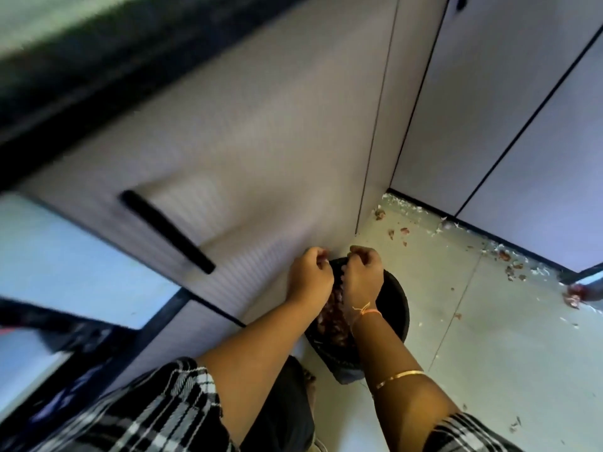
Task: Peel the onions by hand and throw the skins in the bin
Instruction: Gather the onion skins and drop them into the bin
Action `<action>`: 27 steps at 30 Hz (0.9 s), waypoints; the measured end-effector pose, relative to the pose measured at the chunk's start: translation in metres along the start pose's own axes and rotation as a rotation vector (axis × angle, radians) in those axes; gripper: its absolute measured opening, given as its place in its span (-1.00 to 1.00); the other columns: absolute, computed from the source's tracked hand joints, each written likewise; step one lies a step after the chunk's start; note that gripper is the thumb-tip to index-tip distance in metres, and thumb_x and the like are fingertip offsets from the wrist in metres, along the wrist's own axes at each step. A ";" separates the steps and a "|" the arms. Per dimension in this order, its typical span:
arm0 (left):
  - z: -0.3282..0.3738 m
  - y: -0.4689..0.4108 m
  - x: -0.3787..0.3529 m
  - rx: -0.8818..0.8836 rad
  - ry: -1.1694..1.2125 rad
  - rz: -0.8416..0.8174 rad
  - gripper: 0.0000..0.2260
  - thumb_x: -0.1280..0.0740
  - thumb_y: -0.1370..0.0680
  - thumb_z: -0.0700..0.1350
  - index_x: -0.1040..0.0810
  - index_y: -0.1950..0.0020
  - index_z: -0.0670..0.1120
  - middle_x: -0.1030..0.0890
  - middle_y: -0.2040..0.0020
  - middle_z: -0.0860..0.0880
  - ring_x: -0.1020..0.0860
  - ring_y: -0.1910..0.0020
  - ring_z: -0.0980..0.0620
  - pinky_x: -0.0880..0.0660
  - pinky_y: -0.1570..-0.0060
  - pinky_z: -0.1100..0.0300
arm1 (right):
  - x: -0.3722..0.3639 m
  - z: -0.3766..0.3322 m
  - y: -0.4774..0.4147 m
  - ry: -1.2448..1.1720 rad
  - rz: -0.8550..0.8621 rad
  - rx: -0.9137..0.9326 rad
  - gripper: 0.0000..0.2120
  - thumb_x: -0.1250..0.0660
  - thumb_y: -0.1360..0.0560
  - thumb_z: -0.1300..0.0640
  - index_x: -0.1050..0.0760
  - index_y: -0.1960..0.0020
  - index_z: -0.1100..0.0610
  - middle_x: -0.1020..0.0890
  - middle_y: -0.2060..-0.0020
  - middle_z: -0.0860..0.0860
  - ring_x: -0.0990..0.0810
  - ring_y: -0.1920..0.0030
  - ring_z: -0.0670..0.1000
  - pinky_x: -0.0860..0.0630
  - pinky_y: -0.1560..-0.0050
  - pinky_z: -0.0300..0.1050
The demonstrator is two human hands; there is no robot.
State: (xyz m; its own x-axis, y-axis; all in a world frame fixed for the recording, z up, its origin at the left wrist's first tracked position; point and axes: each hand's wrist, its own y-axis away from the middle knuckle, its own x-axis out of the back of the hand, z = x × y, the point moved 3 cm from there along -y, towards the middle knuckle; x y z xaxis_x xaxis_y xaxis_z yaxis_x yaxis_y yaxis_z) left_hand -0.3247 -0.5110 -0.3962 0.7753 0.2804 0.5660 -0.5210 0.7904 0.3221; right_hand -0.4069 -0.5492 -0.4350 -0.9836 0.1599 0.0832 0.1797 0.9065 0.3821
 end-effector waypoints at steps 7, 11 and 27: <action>0.053 0.063 0.097 -0.235 0.001 0.188 -0.70 -0.12 -0.58 -0.31 -0.50 -0.24 -0.11 -0.53 -0.22 -0.07 -0.50 -0.18 0.01 -0.37 -0.07 0.31 | -0.016 -0.111 0.100 -0.176 -0.083 0.337 -0.81 -0.16 -0.52 0.35 -0.47 0.06 0.09 -0.52 0.24 0.00 -0.46 0.33 -0.08 -0.42 0.27 -0.21; 0.075 0.117 0.153 -0.375 0.054 0.251 -0.75 -0.17 -0.59 -0.26 -0.51 -0.22 -0.12 -0.57 -0.16 -0.08 -0.52 -0.13 -0.02 -0.42 -0.05 0.25 | -0.006 -0.173 0.179 -0.232 -0.129 0.542 -0.84 -0.17 -0.54 0.36 -0.47 0.01 0.17 -0.50 0.22 -0.09 -0.47 0.28 -0.27 -0.35 0.30 -0.50; 0.072 0.272 0.423 -0.615 0.166 0.917 -0.76 -0.26 -0.55 -0.24 -0.48 -0.20 -0.11 -0.59 -0.02 0.00 -0.54 0.01 0.09 -0.42 0.00 0.36 | -0.125 -0.293 0.446 -0.468 -0.743 0.672 -0.75 -0.14 -0.46 0.38 -0.47 0.17 0.07 -0.56 0.22 0.08 -0.57 0.18 0.07 -0.54 0.09 0.02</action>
State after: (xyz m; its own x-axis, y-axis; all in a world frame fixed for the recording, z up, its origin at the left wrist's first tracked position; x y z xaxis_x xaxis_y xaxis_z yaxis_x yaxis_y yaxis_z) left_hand -0.1638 -0.2167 -0.0144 0.2502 0.9288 0.2735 -0.6903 0.3692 -0.6222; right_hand -0.1994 -0.2793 -0.0058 -0.7770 -0.5093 -0.3700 -0.3633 0.8428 -0.3971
